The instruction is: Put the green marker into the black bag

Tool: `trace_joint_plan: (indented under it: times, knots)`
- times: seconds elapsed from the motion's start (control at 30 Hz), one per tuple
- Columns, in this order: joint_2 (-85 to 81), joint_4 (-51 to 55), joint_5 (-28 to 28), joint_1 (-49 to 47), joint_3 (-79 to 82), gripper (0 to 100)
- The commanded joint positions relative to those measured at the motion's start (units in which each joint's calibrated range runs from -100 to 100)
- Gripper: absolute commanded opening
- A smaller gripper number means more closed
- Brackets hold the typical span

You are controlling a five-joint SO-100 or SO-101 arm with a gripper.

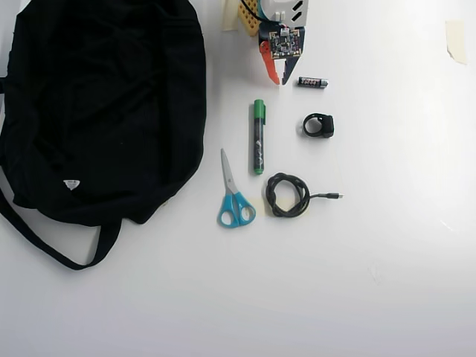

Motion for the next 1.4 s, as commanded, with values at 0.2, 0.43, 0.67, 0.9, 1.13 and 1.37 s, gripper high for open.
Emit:
trace_joint_plan:
  times: [0.2, 0.43, 0.67, 0.9, 1.13, 1.37]
  knots:
    - [3.73, -10.25, -0.16, -0.28, -3.43, 2]
    - [14.36, -16.11, -0.11, -0.28, -15.55, 2]
    - [23.15, -21.62, 0.10, -0.05, -24.45, 2]
    - [30.62, -26.88, 0.36, 0.39, -30.47, 2]
    - [38.34, -28.34, 0.36, 0.47, -39.36, 2]
    - [45.14, -28.34, 0.42, 2.04, -47.63, 2]
